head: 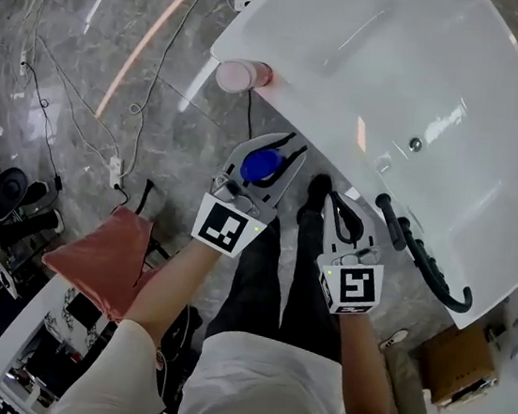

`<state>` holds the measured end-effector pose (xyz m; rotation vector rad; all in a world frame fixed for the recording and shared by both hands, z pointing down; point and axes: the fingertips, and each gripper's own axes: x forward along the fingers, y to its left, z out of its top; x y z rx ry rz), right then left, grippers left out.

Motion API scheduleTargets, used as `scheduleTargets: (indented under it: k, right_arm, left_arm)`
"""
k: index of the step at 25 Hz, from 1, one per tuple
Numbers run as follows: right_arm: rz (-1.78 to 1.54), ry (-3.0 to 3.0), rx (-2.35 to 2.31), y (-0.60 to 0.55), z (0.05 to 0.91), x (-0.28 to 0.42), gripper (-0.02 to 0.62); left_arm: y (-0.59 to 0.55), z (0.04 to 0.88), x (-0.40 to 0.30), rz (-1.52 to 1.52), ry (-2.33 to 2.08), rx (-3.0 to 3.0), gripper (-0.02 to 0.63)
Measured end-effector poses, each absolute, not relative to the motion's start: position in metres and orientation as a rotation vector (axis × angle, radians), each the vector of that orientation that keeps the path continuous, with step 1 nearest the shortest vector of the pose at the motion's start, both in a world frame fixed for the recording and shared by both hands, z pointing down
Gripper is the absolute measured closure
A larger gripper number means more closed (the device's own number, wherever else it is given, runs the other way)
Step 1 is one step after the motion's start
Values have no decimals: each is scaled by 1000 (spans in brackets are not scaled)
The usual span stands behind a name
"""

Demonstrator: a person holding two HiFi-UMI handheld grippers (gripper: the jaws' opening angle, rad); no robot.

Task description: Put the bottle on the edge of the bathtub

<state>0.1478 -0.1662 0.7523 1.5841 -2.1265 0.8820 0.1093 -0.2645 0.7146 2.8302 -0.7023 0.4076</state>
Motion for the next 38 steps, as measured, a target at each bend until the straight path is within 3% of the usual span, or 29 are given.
scheduleTargets:
  k: [16,38]
  right_arm:
    - [974,-2091,1592,-165,851,147,592]
    - [996,-2067,1582,-153,898,147,592]
  left_arm:
    - [-281,812,149,347,-711,2951,528]
    - [-281,841,171,212,-731,3102,528]
